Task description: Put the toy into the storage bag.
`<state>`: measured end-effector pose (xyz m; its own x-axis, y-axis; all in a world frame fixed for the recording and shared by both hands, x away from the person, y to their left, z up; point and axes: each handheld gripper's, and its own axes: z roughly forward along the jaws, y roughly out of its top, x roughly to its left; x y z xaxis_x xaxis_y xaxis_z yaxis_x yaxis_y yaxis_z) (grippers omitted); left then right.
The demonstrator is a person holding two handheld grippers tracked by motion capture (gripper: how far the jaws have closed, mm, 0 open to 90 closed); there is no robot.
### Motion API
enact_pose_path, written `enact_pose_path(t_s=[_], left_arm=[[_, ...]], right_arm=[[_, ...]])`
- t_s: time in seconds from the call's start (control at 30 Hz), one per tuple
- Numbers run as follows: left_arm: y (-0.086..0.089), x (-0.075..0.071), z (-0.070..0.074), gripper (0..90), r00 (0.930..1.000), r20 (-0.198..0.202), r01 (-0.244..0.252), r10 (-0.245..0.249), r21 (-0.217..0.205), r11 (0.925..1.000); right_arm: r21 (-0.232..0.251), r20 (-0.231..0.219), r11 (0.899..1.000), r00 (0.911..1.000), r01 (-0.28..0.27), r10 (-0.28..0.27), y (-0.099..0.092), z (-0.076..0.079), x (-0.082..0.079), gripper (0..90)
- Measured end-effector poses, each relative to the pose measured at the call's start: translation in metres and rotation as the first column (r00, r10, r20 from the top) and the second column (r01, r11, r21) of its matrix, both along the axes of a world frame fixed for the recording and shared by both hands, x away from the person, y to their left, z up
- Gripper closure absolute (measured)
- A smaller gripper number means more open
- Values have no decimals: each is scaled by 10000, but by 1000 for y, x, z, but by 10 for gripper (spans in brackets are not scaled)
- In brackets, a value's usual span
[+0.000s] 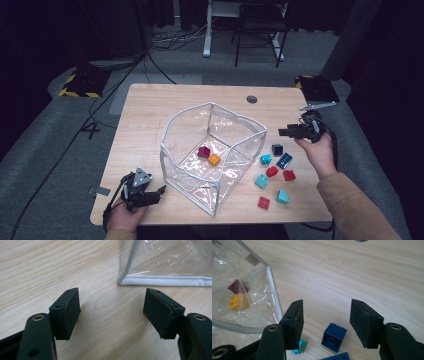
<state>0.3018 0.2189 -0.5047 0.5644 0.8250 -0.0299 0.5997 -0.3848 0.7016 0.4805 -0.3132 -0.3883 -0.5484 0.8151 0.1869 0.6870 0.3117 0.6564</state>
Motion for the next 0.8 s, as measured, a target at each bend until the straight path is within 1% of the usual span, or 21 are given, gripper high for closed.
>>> enact_pose_path(t_s=[0.2, 0.27, 0.3, 0.33, 0.37, 0.4, 0.6, 0.8], left_arm=[[0, 0, 0, 300, 10000, -1, 0, 0, 2, 10000], [0, 0, 0, 301, 10000, 2, -4, 4, -1, 10000], [0, 0, 0, 300, 10000, 2, -4, 4, -1, 10000], [0, 0, 0, 300, 10000, -2, -1, 1, -1, 10000], [0, 0, 0, 300, 10000, -2, -3, 3, -1, 10000], [0, 0, 0, 301, 10000, -1, -4, 4, -7, 10000], [0, 0, 0, 300, 10000, -2, 2, -2, -2, 10000], [0, 0, 0, 299, 10000, 8, -33, 33, -21, 10000]], right_arm=[[-467, -349, 9989, 9994, 62, -78, 5, -21, 1, 470], [-571, -497, 9983, 9987, 91, -120, 7, -29, 2, 474], [-571, -497, 9983, 9987, 91, -120, 7, -29, 2, 474], [-604, -571, 9982, 9983, 64, -98, 8, -33, 2, 477], [-618, -823, 9980, 9965, 89, -140, 10, -41, 3, 488], [-637, -916, 9979, 9957, 95, -153, 11, -44, 4, 491], [-849, -1074, 9962, 9938, 207, -298, 13, -57, 6, 496], [-1306, -1315, 9910, 9902, 294, -467, 17, -71, 6, 514]])
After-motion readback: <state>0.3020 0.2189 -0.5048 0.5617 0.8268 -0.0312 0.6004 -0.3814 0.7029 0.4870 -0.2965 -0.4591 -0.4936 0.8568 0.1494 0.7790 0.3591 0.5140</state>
